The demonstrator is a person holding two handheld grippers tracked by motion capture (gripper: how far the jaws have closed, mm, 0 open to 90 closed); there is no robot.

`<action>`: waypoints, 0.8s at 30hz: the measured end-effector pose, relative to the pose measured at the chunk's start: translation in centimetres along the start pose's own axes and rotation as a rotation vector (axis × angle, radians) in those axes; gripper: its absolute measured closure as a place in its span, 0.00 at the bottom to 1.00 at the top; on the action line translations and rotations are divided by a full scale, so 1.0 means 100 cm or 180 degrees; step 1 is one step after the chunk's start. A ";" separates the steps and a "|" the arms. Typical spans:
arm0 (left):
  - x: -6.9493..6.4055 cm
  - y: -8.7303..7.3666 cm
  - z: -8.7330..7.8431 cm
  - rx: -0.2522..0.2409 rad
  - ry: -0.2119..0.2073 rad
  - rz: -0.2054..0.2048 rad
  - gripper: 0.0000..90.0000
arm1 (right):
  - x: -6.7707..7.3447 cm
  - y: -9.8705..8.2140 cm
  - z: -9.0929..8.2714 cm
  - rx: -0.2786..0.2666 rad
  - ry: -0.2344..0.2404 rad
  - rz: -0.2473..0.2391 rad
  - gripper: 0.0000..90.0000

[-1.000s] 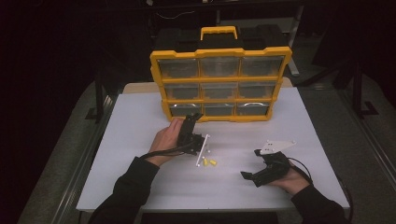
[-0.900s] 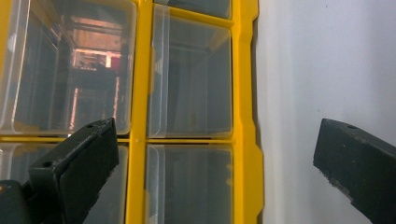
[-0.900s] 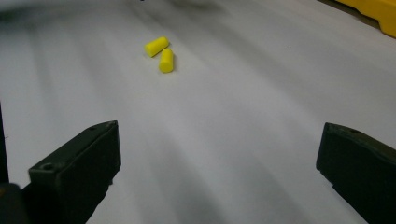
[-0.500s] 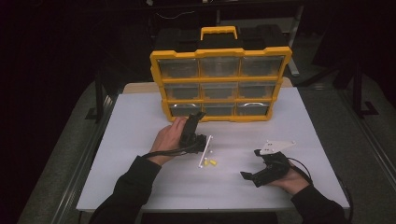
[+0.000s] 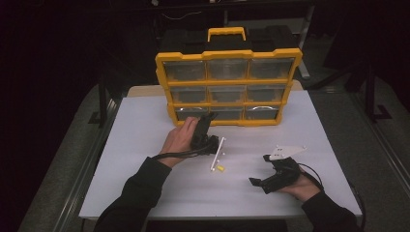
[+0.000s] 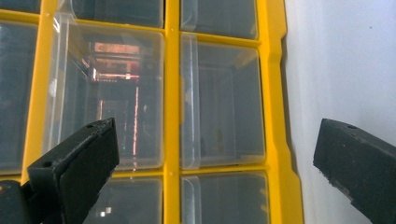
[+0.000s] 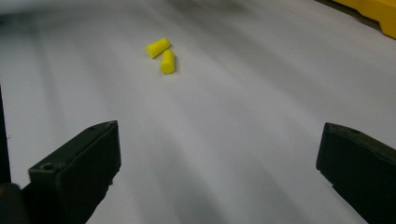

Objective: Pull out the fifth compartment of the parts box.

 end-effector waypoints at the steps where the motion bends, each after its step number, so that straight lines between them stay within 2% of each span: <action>1: 0.001 0.001 0.001 -0.0010 0.0008 -0.0002 0.00 | 0.000 0.000 0.000 -0.0004 0.0000 0.0003 0.00; 13: 0.020 0.007 0.011 -0.0047 0.0135 0.0016 0.00 | 0.000 0.000 0.000 -0.0021 0.0003 0.0004 0.00; 14: 0.021 0.007 0.011 -0.0039 0.0146 0.0049 0.00 | 0.000 0.000 0.000 -0.0023 0.0004 0.0003 0.00; 16: 0.023 0.008 0.013 -0.0068 0.0167 0.0009 0.00 | 0.000 0.000 -0.001 -0.0025 0.0004 0.0000 0.00; 24: 0.035 0.010 0.020 -0.0063 0.0233 0.0057 0.00 | 0.000 0.001 -0.001 -0.0029 0.0003 -0.0008 0.00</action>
Point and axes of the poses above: each handheld gripper's, and its own axes: z roughly forward along the jaws, y roughly out of its top, x roughly to its left, the point moved 6 cm from there along z, roughly forward along the jaws, and after that the axes turned 15 degrees about y, right-handed, at the moved point
